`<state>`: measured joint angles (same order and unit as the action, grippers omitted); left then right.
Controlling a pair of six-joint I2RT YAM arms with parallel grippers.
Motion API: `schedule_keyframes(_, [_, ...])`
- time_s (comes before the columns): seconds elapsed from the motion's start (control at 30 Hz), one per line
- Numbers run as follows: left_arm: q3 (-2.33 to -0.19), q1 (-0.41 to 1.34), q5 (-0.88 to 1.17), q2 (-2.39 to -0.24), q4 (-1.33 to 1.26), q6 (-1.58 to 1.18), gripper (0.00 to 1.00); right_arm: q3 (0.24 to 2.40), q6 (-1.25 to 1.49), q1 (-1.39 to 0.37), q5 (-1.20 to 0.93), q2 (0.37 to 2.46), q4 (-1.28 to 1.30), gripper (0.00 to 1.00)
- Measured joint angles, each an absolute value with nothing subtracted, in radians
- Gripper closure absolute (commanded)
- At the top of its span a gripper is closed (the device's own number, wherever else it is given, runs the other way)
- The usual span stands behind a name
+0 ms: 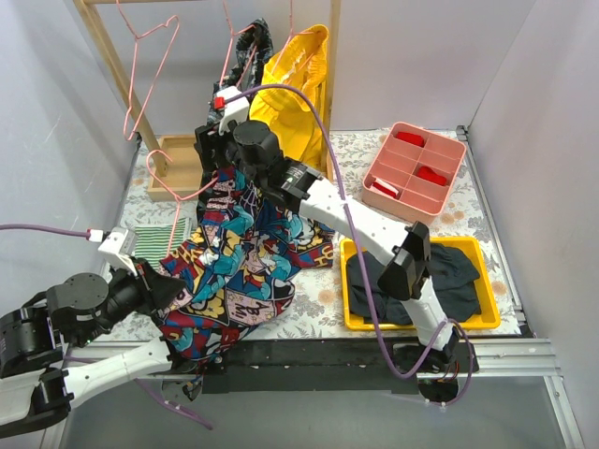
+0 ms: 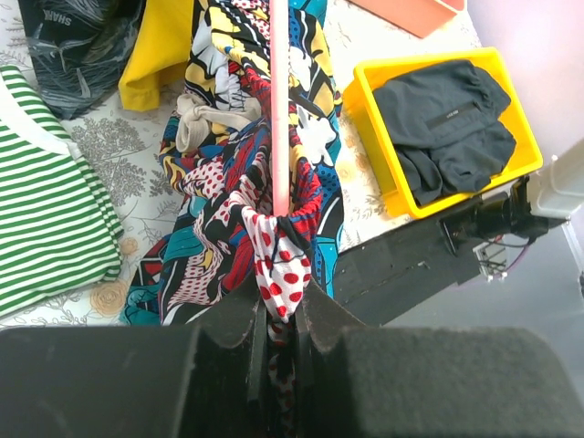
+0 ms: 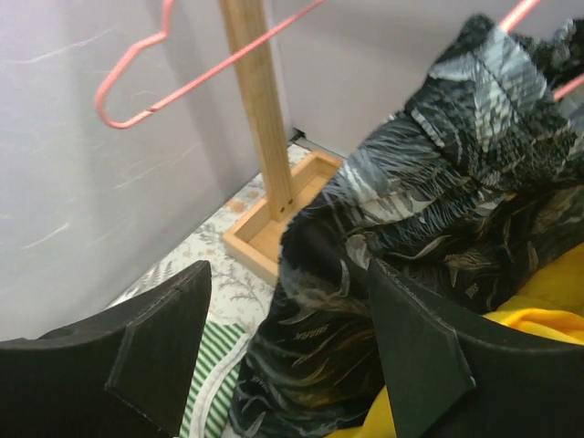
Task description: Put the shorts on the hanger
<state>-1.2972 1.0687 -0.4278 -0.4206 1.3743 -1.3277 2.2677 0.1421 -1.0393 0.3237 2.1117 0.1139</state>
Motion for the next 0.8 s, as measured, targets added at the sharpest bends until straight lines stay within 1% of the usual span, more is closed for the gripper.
schedule_keyframes(0.13, [-1.295,1.069,-0.413,-0.414,1.377,-1.319,1.0,2.27,0.142,-1.036,0.405,2.175,0.054,0.26])
schedule_keyframes(0.2, [-1.289,1.069,-0.41,-0.41,1.377,-1.317,1.0,2.27,0.142,-1.036,0.445,2.209,0.025,0.32])
schedule_keyframes(0.23, [-1.287,1.069,-0.408,-0.408,1.378,-1.316,1.0,2.27,0.138,-1.035,0.462,2.223,0.012,0.38])
schedule_keyframes(0.27, [-1.285,1.069,-0.408,-0.406,1.38,-1.317,1.0,2.27,0.135,-1.035,0.479,2.235,0.001,0.51])
schedule_keyframes(0.33, [-1.283,1.069,-0.408,-0.403,1.388,-1.317,1.0,2.267,0.123,-1.035,0.512,2.247,-0.014,0.64])
schedule_keyframes(0.37, [-1.283,1.069,-0.408,-0.402,1.389,-1.319,1.0,2.258,0.123,-1.034,0.533,2.249,-0.028,0.76])
schedule_keyframes(0.43, [-1.283,1.069,-0.409,-0.399,1.391,-1.321,1.0,2.236,0.116,-1.034,0.567,2.243,-0.059,0.86])
schedule_keyframes(0.47, [-1.283,1.069,-0.408,-0.398,1.392,-1.323,1.0,2.213,0.112,-1.034,0.585,2.232,-0.075,0.93])
schedule_keyframes(0.53, [-1.283,1.069,-0.408,-0.397,1.395,-1.324,1.0,2.157,0.106,-1.034,0.611,2.205,-0.095,0.98])
schedule_keyframes(0.8, [-1.325,1.069,-0.42,-0.397,1.419,-1.337,1.0,1.959,0.075,-1.015,0.743,2.056,-0.119,0.99])
